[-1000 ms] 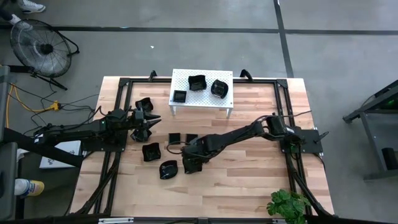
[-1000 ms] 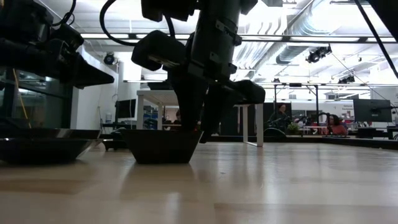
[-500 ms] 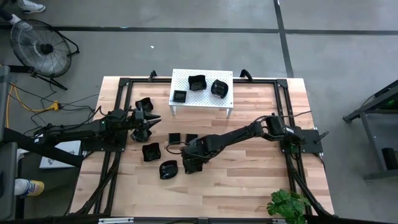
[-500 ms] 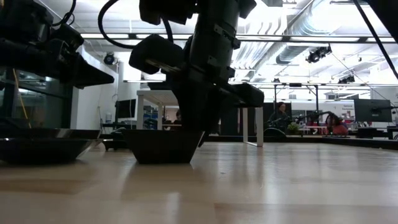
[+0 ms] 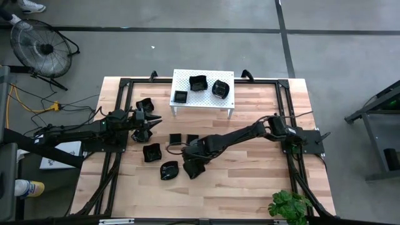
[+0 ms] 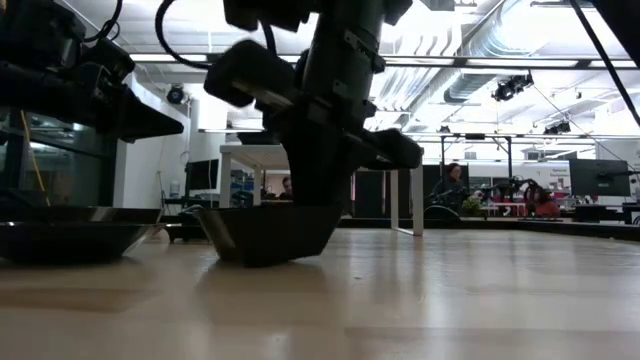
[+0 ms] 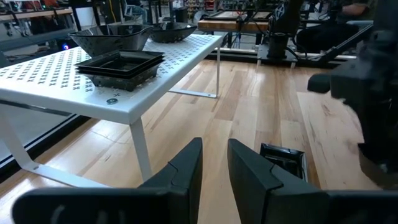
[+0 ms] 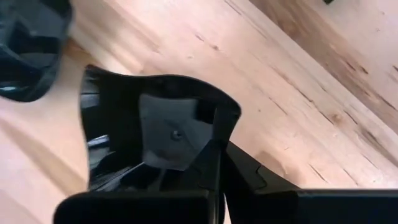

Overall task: Pick & Place Mini shaped plates
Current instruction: Stack the distorted square plate on top of the other distorted square plates on the shelf

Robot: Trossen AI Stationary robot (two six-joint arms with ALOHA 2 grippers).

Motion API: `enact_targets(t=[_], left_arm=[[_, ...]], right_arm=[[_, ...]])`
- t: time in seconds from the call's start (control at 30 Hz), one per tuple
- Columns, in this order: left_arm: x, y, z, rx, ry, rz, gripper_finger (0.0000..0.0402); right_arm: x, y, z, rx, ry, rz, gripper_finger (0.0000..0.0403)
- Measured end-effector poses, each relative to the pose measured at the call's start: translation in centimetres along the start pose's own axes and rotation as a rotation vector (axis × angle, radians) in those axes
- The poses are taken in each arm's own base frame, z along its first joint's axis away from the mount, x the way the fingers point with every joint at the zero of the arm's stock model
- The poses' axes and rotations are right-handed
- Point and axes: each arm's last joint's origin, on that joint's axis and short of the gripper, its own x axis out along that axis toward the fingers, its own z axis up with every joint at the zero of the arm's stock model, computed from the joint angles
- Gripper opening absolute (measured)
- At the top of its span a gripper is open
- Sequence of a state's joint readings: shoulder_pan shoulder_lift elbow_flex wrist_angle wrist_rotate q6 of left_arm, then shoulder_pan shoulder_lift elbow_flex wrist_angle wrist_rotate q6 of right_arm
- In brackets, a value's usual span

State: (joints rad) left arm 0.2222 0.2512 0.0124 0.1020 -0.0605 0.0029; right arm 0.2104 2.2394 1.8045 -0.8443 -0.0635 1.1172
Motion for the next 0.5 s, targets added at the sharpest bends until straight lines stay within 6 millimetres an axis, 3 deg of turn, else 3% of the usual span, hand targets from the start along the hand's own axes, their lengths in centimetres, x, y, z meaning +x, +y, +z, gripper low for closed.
enact_targets(t=[0.5], left_arm=[[0.0, 0.0, 0.0, 0.0, 0.0, 0.0, 0.0073]], right_arm=[[-8.3, 0.4, -0.1, -0.048, -0.144, 0.13, 0.0002]])
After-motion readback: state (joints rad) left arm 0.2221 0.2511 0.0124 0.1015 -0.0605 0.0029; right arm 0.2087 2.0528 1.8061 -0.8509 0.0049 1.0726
